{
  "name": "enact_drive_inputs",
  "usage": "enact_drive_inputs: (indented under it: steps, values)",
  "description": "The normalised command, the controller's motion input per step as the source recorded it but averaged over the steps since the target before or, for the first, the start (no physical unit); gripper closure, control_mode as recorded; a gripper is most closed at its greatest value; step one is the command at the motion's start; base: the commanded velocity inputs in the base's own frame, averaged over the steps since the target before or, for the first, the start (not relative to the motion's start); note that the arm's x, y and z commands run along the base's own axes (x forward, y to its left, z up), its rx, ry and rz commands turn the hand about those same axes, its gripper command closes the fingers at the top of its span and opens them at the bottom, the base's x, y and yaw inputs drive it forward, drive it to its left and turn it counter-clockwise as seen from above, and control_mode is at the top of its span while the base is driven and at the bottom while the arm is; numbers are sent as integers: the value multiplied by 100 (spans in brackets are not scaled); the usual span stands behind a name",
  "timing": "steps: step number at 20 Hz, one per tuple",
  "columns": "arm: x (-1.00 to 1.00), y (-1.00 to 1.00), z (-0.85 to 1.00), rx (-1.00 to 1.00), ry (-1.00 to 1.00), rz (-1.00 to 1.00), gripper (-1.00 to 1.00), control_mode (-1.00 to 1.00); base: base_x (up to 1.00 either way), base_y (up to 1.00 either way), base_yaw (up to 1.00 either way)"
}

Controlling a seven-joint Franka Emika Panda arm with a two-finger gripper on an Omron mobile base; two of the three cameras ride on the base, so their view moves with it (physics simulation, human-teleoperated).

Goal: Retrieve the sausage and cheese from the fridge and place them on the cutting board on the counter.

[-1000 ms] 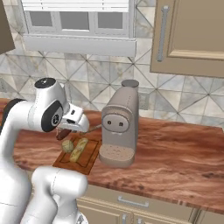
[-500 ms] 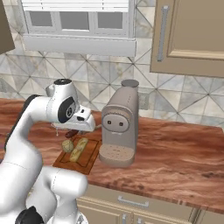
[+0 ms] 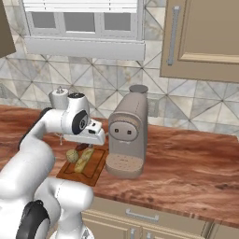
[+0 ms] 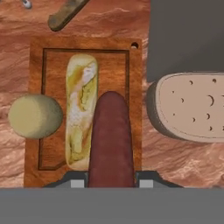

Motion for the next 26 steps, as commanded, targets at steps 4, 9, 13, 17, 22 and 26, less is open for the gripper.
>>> enact_drive_inputs:
  steps: [4,9,13,17,22,26]
  values:
    - [13,-8,-42,0,0,0,100,-100,0,0,0]
    - [3,-7,-42,0,0,0,100,-100,0,0,0]
    - [16,0,-45,0,0,0,100,-100,0,0,0]
    - [22,0,-38,0,0,0,100,-100,0,0,0]
    - [16,-1,-20,0,0,0,100,-100,0,0,0]
    - [2,0,-2,0,0,0,100,-100,0,0,0]
